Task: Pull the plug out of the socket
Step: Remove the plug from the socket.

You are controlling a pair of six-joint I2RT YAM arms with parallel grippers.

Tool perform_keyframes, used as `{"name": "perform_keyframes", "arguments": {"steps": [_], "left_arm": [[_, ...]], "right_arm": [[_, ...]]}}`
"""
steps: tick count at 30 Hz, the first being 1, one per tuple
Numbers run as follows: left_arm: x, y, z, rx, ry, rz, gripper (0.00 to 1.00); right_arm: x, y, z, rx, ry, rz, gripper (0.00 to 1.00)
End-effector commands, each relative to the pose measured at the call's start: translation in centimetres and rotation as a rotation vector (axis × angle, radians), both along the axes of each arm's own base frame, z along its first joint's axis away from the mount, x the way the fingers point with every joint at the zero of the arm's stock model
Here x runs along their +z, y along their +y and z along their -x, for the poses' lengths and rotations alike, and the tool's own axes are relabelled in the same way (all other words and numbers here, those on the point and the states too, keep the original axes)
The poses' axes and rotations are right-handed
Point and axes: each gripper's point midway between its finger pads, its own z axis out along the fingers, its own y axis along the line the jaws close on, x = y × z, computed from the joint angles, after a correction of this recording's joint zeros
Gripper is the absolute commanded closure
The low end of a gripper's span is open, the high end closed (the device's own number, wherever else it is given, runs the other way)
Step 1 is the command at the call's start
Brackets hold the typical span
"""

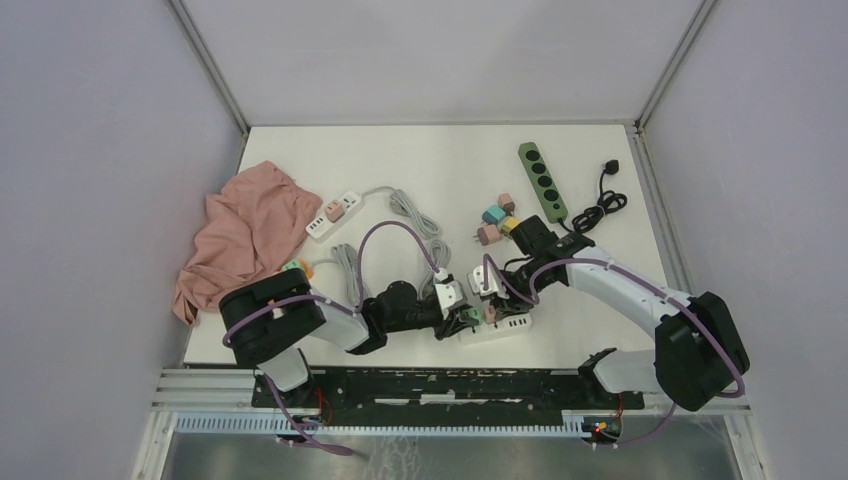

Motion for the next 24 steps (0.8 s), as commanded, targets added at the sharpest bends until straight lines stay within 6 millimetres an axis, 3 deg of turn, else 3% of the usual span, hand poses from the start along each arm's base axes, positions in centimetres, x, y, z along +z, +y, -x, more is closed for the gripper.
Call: {"name": "perform_keyframes", "arguments": {"steps": [1,5,9,12,15,21,24], "left_arm": [[-2.7,1.0,0.0,0.033,0.067,-0.069,0.97],[-2.8,1.0,0.0,0.034,0.071,-0.071,0.97],[-3.2,1.3,0.0,0.041,0.075,-0.087,0.97],[-3.6,1.6,0.0,0.048,0.074,-0.098,0.97],[-3.6,1.7,0.1,0.048,0.073,-0.099,0.97],[-3.4,1.3,0.1,0.041,0.083,-0.087,0.97],[-3.4,1.2,0.1,0.042,0.087,-0.081,0.97]], "right_arm": [[3.0,3.5,0.2,-0.074,0.083,-0.154,0.98],[3.0,3.9,-3.2,-0.264,0.047,-0.133,0.98],[2.6,1.8,-4.8,-0.302,-0.021,-0.081,0.98],[2.7,0.1,-3.8,-0.218,-0.035,-0.068,0.98],[2.4,-0.6,-1.2,-0.097,0.0,-0.075,0.98],[2.5,0.6,1.1,0.013,0.07,-0.136,0.98],[3.1,2.1,0.4,-0.039,0.077,-0.168,0.98]]}}
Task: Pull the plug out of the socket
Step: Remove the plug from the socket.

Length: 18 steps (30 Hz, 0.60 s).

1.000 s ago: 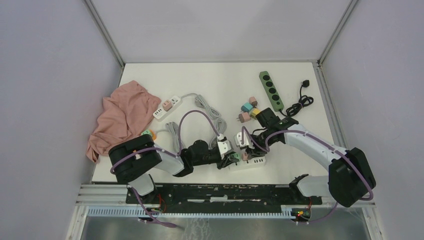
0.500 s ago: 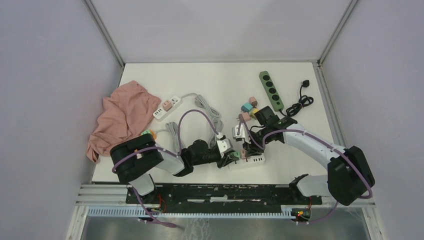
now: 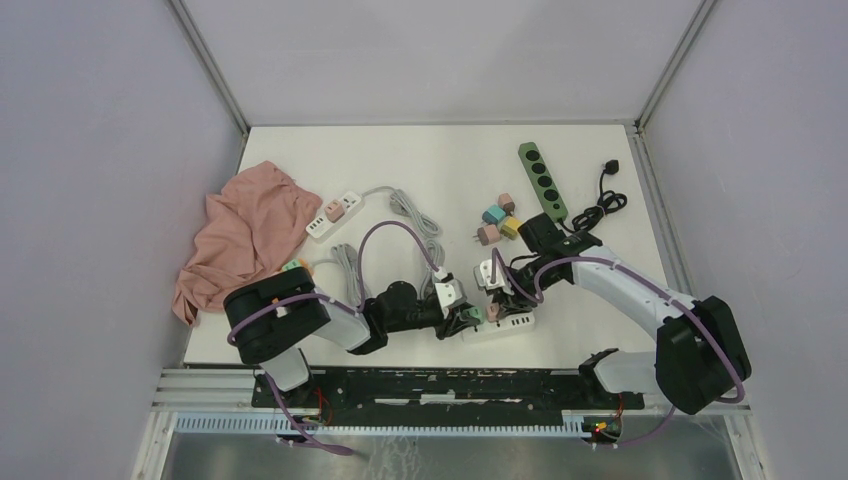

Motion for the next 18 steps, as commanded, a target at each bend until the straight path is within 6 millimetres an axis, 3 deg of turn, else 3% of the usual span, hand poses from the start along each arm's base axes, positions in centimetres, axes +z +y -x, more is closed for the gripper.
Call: {"name": "perform_keyframes", "arguments": {"steps": [1,5,10,18], "left_arm": [[-3.4,1.4,0.1,0.033,0.07,-0.104,0.97],[-3.5,1.4,0.1,0.034,0.074,-0.108,0.97],[-3.6,1.7,0.2,0.039,0.073,-0.114,0.97],[-3.7,1.9,0.2,0.041,0.07,-0.123,0.97]], "right_arm": [[2.7,2.9,0.2,-0.021,0.04,-0.135,0.98],[3.2,3.7,-2.5,-0.197,0.047,-0.139,0.98],[2.9,2.3,-4.6,-0.273,-0.01,-0.095,0.99],[2.6,-0.3,-2.5,-0.135,-0.034,-0.044,1.0]]}}
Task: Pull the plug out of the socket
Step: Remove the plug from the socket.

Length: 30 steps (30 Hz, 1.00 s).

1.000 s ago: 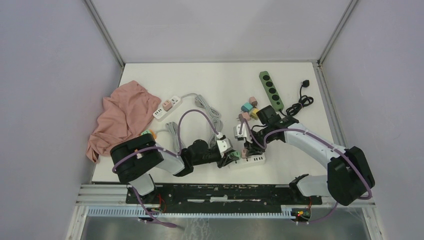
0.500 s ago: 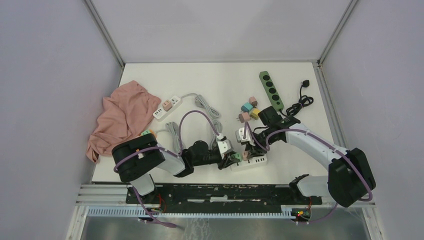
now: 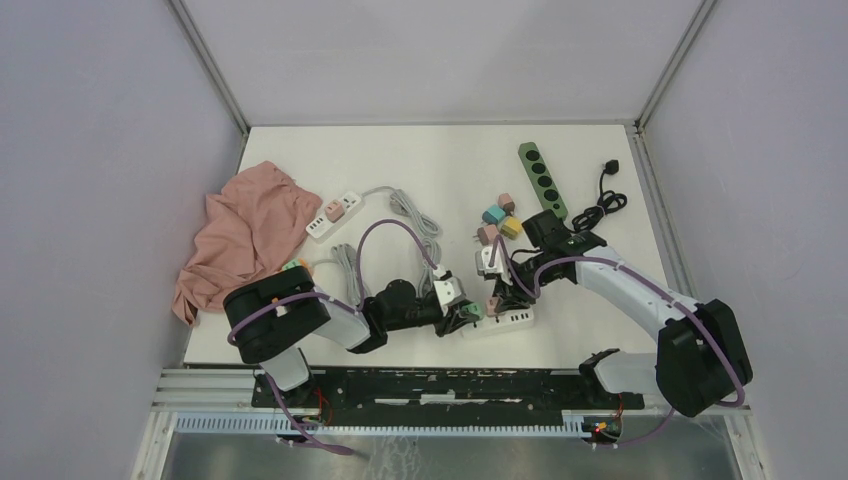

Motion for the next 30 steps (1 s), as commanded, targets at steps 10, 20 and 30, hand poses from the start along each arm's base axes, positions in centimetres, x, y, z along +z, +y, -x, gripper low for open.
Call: {"name": "perform_keyframes", "arguments": {"steps": [10,20,30], "left_arm": [[-3.5,1.4,0.9,0.007,0.077,-0.116,0.97],[-3.7,1.6,0.9,0.015,0.083,-0.118,0.97],[-2.8,1.4,0.8,0.024,0.085,-0.093,0.97]], "right_arm": [[2.8,2.1,1.5,0.118,-0.002,-0.177,1.0],[3.5,1.6,-1.1,0.001,-0.026,-0.129,1.0],[6.2,0.1,-1.2,-0.026,-0.003,-0.205,1.0]]}}
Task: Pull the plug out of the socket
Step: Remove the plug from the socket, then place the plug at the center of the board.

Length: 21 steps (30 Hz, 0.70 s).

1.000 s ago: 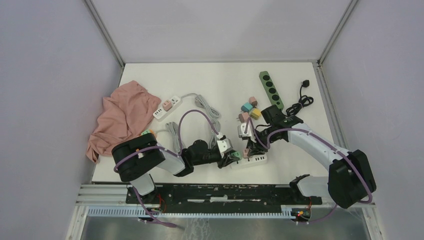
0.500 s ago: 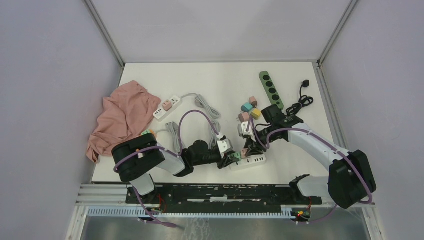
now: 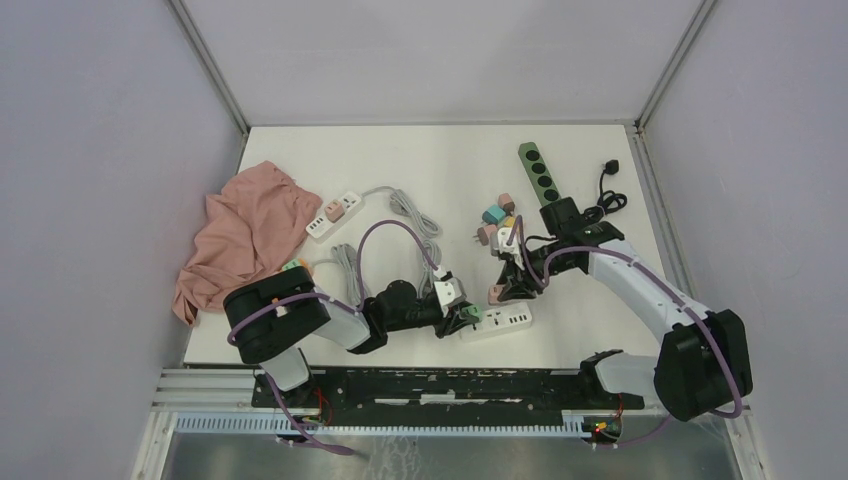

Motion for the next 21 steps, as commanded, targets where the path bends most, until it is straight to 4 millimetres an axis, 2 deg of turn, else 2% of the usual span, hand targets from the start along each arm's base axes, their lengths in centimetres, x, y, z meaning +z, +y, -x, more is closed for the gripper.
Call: {"name": "perform_keyframes", "arguments": {"steps": [1,4,8,12,15,18,21], "left_arm": [[-2.4,1.4,0.5,0.032,0.079,-0.082,0.96],[-2.2,1.4,0.4,0.035,0.081,-0.076,0.95],[-1.8,1.3,0.5,0.032,0.087,-0.069,0.91],[-1.5,1.0,0.5,0.029,0.095,-0.064,0.77],[-1.4,0.9,0.5,0.034,0.109,-0.057,0.63],[-1.1,0.6,0.4,0.04,0.124,-0.046,0.49],[-0.7,0.4,0.4,0.045,0.136,-0.031,0.39]], "right_arm": [[3.2,0.4,-0.7,-0.012,-0.021,-0.087,1.0],[3.7,0.1,-2.1,-0.1,0.004,-0.108,1.0],[4.6,-0.6,-5.8,-0.302,0.009,-0.158,1.0],[5.3,-2.4,-9.7,-0.585,0.082,-0.235,1.0],[5.1,-4.7,-12.7,-0.829,0.151,-0.305,1.0],[4.0,-7.1,-15.0,-1.072,0.235,-0.336,1.0],[2.5,-8.6,-16.2,-1.217,0.324,-0.333,0.99]]}}
